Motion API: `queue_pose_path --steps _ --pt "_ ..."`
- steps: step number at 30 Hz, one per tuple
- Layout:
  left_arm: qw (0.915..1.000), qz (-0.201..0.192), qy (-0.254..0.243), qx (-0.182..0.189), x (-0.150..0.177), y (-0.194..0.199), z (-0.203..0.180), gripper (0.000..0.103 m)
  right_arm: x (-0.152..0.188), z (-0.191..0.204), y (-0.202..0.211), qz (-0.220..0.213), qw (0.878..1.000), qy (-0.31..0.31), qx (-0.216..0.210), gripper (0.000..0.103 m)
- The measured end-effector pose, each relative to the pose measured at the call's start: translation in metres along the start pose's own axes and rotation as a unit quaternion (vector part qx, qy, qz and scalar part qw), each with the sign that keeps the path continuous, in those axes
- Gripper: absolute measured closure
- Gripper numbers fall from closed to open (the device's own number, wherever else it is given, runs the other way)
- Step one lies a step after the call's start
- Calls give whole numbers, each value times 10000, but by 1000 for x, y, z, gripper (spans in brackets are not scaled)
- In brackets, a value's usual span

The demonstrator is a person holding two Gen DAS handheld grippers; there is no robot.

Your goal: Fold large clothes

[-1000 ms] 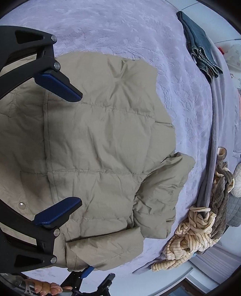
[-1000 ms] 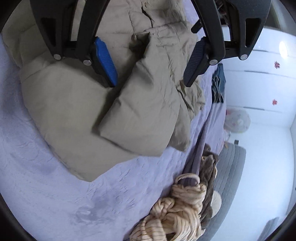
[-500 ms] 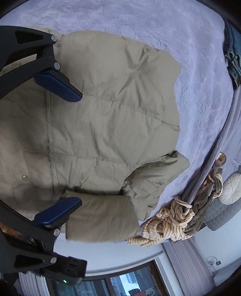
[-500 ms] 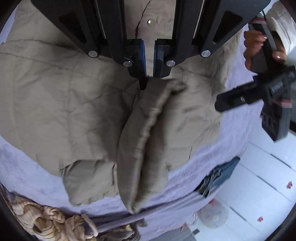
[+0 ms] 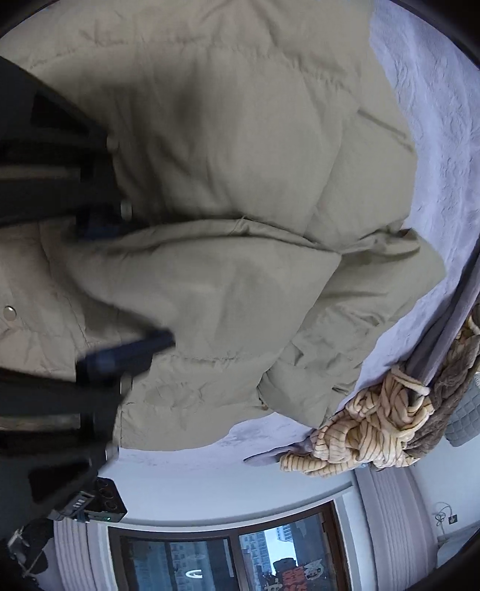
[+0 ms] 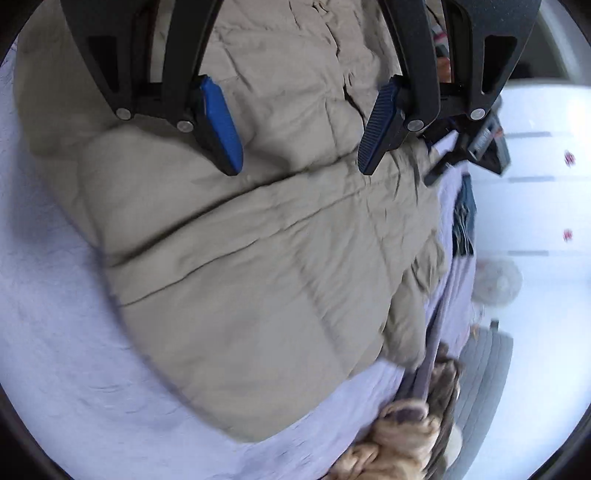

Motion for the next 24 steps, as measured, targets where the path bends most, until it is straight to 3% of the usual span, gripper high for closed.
queue_pose_path --steps 3,4,5,6,9,11,14,18,20,22,24 --pt "9995 -152 -259 -18 6 5 -14 93 -14 -22 15 -478 9978 -466 -59 35" --pt "9987 -268 -432 -61 11 13 -18 93 -22 -27 24 -616 9968 -504 8 43" --pt "9977 -356 -560 -118 15 20 -20 93 -29 -30 30 -740 9960 -499 88 60" --pt "9966 -432 -668 -202 21 28 -18 93 -36 -30 32 -807 9955 -467 179 98" --pt "9941 -446 -804 -568 33 34 -2 93 -49 -29 36 -794 9961 -292 251 98" --pt "9913 -411 -846 -916 35 27 11 93 -49 -26 28 -629 9966 4 539 98" --pt "9901 -472 -800 -1056 33 25 21 92 -46 -42 24 -489 9965 2 680 98" --pt "9798 -947 -792 -1573 26 42 22 83 -45 -48 23 -450 9964 -73 718 95" --pt "9745 -1125 -772 -1783 22 55 26 83 -44 -44 27 -306 9956 94 883 85" --pt "9727 -1230 -711 -1833 16 66 29 83 -39 -32 31 -37 9952 343 911 55" --pt "9714 -1350 -711 -1820 13 80 29 83 -28 -17 39 160 9944 693 779 43"
Point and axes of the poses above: each gripper's, at about its wrist camera, not at the fingertips, and y roughly against the way its jaws point, z to its left, x to its underside, the point moved 3 cm from there along -y, roughly the way its jaws point, and after that the axes turned 12 degrees about y, right-handed, at the moved point
